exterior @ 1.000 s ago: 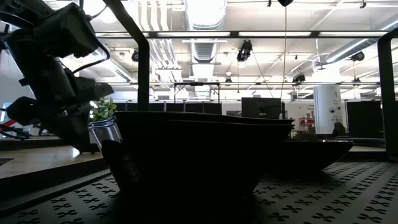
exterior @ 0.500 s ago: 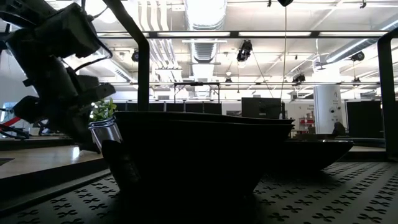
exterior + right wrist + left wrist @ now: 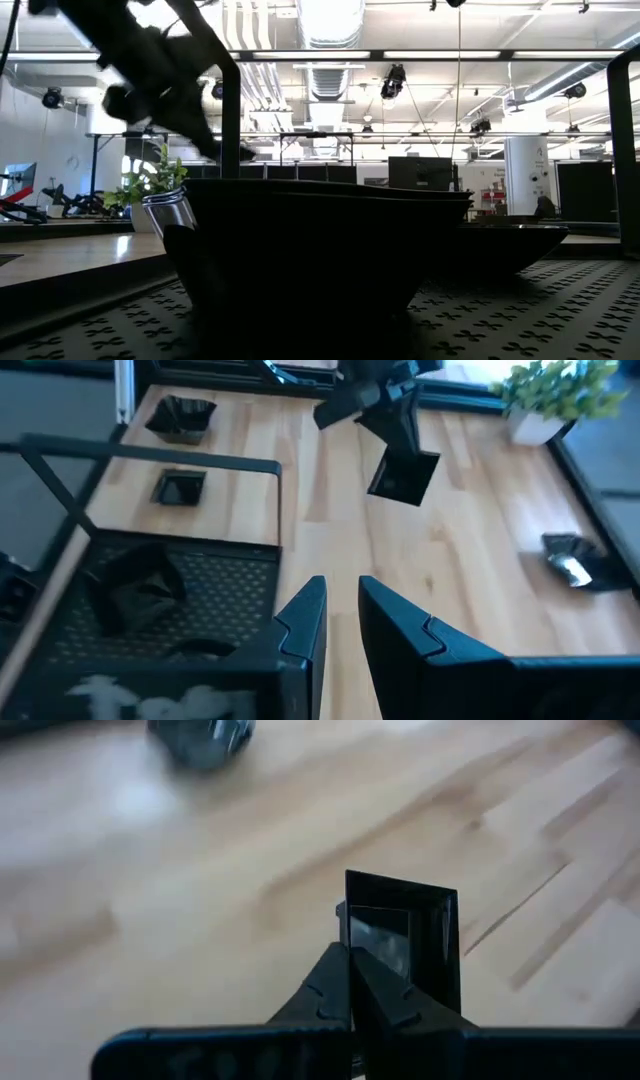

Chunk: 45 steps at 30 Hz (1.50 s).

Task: Pick & Place Mini shaped plates
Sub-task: Stack the square plate on top of the other square plates on the shelf

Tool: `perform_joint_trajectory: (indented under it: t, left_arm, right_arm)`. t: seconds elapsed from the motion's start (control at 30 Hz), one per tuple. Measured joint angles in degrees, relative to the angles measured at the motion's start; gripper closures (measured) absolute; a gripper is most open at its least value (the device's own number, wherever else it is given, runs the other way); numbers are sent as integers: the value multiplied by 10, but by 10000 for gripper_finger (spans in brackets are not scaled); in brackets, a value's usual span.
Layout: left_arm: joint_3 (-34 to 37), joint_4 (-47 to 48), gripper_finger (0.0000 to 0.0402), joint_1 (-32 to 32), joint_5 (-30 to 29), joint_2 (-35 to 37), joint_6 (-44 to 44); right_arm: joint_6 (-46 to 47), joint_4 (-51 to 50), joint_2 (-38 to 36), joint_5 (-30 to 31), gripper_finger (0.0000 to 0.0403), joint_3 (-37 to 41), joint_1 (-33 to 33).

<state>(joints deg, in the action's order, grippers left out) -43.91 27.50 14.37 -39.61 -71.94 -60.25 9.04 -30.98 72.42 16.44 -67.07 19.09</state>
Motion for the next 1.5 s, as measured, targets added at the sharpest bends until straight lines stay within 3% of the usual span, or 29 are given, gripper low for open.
perform_joint_trajectory:
  t: [0.13, 0.3, 0.47, 0.7, 1.03, 1.3, 1.5]
  left_arm:
    - [-53, -1, 401, 0, -34, -3, 104]
    - [-101, -13, 401, 0, -68, -17, 209]
    - [-127, -82, 401, 0, -78, -34, 343]
    - [-132, -230, 401, 0, -81, -72, 514]
    - [-135, -372, 401, 0, -79, -100, 633]
    - [-135, -437, 401, 0, -37, -101, 665]
    - [-135, -445, 401, 0, -40, -108, 674]
  right_arm:
    - [-22, 1, 0, 17, 333, 0, 0]
    - [-42, 4, 0, 94, 298, 2, 0]
    - [-48, 39, 1, 180, 272, 4, -4]
    - [-92, 102, 1, 182, 269, 22, -20]
    - [-92, 105, 1, 182, 273, 37, -23]
    - [-93, 132, 7, 182, 275, 48, -39]
    - [-111, 153, 26, 181, 282, 48, -54]
